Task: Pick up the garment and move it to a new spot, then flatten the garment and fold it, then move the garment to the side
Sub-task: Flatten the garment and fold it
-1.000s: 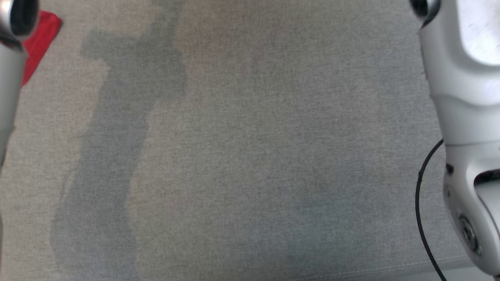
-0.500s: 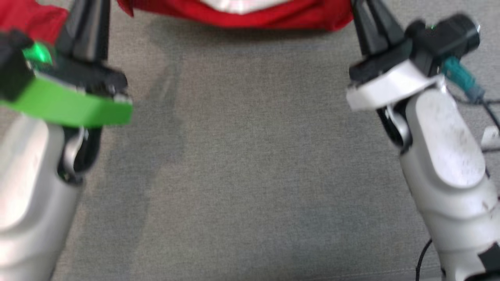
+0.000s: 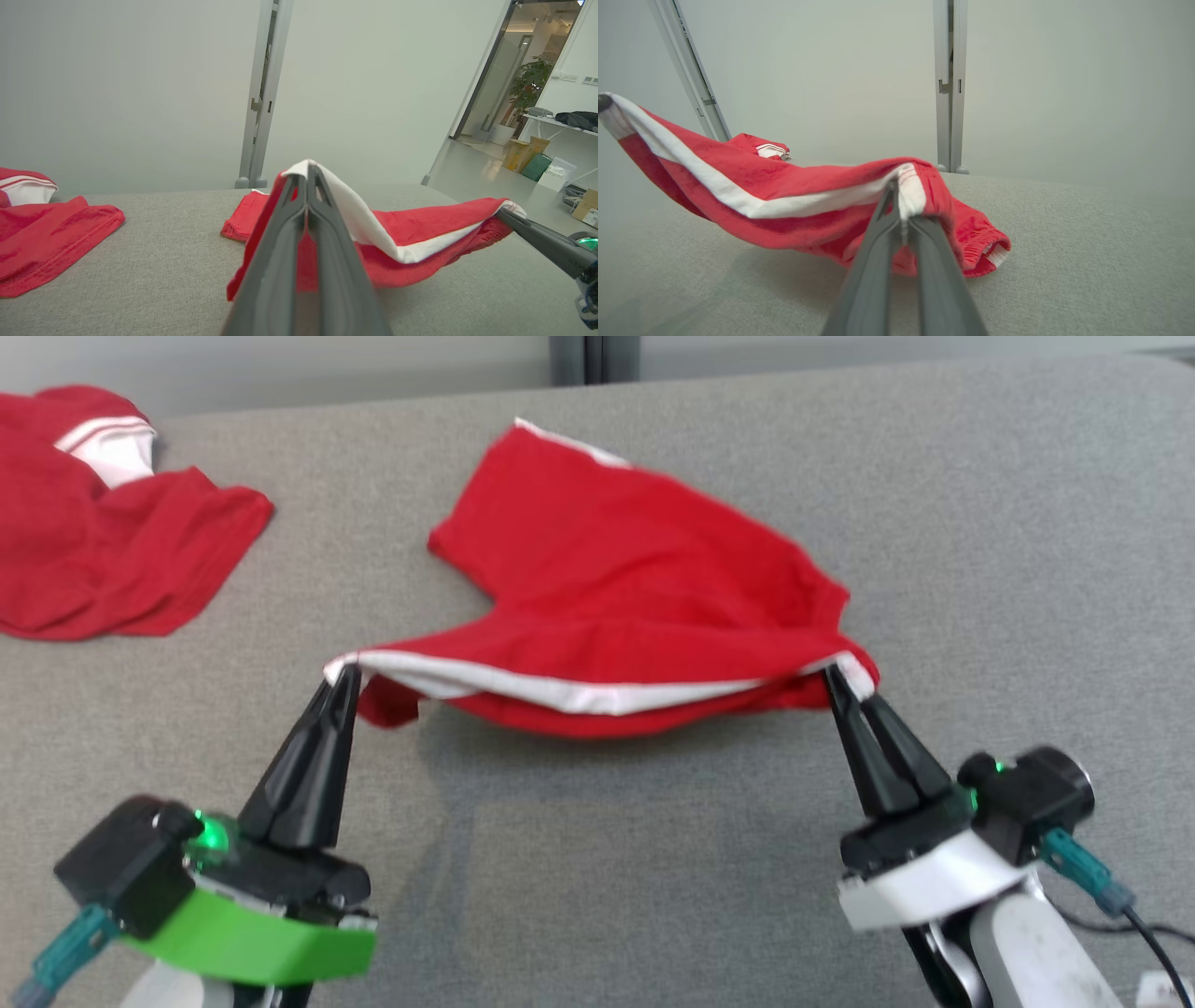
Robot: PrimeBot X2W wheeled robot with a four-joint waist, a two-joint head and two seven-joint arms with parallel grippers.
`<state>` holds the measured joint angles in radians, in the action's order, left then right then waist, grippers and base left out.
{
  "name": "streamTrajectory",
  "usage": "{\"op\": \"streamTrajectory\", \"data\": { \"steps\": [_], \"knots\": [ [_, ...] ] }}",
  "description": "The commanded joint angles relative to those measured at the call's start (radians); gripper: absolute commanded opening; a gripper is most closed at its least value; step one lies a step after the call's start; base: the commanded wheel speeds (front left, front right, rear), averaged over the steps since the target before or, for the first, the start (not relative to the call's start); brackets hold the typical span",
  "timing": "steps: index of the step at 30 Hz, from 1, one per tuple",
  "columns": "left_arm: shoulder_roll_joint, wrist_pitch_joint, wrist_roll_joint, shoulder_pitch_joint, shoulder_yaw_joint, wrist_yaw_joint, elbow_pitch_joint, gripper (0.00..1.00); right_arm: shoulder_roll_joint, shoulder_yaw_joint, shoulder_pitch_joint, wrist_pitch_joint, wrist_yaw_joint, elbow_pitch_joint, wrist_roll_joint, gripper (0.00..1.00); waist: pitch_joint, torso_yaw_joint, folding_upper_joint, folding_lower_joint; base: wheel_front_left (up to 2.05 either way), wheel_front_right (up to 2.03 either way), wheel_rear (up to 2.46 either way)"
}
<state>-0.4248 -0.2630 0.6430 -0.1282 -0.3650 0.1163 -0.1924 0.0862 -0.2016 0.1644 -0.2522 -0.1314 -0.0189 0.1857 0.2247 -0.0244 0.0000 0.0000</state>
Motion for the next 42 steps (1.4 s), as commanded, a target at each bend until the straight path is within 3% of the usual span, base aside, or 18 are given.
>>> {"op": "streamTrajectory", "data": {
  "steps": [1, 7, 14, 22, 32, 42],
  "knots": [
    [-0.007, -0.002, -0.005, 0.045, 0.010, -0.013, -0.030, 0.00, 0.001, 0.011, -0.055, 0.016, 0.001, -0.035, -0.007, 0.00, -0.086, 0.002, 0.0000, 0.0000, 0.00, 0.00, 0.00],
    [-0.033, 0.020, 0.009, 0.145, 0.011, -0.036, -0.092, 0.00, -0.013, 0.032, -0.199, 0.110, 0.001, -0.148, 0.001, 0.00, -0.101, -0.008, 0.0000, 0.0000, 0.00, 0.00, 0.00],
    [-0.045, 0.067, 0.001, 0.069, -0.029, -0.017, -0.012, 0.00, -0.023, 0.035, -0.198, 0.174, 0.001, -0.128, 0.005, 0.00, -0.059, -0.026, 0.0000, 0.0000, 0.00, 0.00, 0.00],
    [-0.023, 0.079, 0.011, -0.208, -0.114, 0.014, 0.223, 0.00, -0.032, 0.064, -0.071, 0.155, 0.001, -0.007, 0.033, 0.00, 0.051, -0.060, 0.0000, 0.0000, 0.00, 0.00, 0.00],
    [0.017, 0.057, 0.036, -0.596, -0.308, 0.015, 0.523, 0.00, -0.034, 0.078, 0.115, 0.084, 0.001, 0.180, 0.096, 0.00, 0.189, -0.115, 0.0000, 0.0000, 0.00, 0.00, 0.00],
    [0.050, 0.018, 0.104, -0.843, -0.395, 0.015, 0.792, 0.00, -0.035, 0.043, 0.229, 0.019, 0.001, 0.298, 0.145, 0.00, 0.271, -0.150, 0.0000, 0.0000, 0.00, 0.00, 0.00]
  ]
}}
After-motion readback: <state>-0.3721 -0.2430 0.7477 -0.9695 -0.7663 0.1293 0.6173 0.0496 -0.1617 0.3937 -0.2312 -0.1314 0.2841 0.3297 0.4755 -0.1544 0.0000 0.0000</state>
